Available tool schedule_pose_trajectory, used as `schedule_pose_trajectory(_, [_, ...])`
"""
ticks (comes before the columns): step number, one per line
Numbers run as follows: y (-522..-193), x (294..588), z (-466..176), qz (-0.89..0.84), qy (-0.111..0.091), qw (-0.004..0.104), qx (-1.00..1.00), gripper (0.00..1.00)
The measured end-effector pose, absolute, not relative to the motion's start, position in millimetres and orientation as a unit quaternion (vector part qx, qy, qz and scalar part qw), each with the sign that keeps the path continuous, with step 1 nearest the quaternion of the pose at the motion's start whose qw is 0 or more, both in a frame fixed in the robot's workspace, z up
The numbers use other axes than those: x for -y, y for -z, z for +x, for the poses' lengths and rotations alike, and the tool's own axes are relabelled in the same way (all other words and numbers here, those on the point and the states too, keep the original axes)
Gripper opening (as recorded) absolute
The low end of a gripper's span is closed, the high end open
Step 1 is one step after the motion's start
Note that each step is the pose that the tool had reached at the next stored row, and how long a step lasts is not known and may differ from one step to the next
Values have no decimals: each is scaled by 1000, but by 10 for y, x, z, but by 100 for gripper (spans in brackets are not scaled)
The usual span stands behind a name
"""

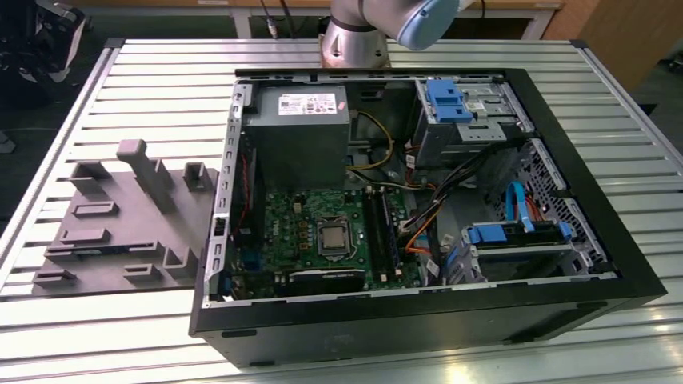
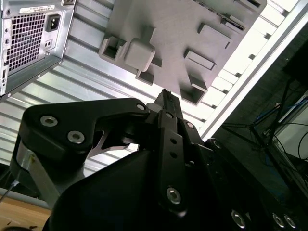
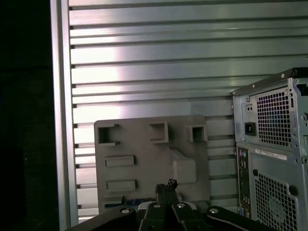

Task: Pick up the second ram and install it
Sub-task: 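Reach for the second ram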

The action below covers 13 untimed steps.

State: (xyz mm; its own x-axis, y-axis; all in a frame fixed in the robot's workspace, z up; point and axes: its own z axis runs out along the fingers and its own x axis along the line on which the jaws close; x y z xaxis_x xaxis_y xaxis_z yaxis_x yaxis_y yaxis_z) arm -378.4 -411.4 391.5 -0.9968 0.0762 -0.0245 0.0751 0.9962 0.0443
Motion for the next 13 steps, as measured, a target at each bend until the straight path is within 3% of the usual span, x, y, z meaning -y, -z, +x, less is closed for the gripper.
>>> schedule_pose_trajectory(13, [-3911, 4134, -3838, 38, -22, 13, -999, 11])
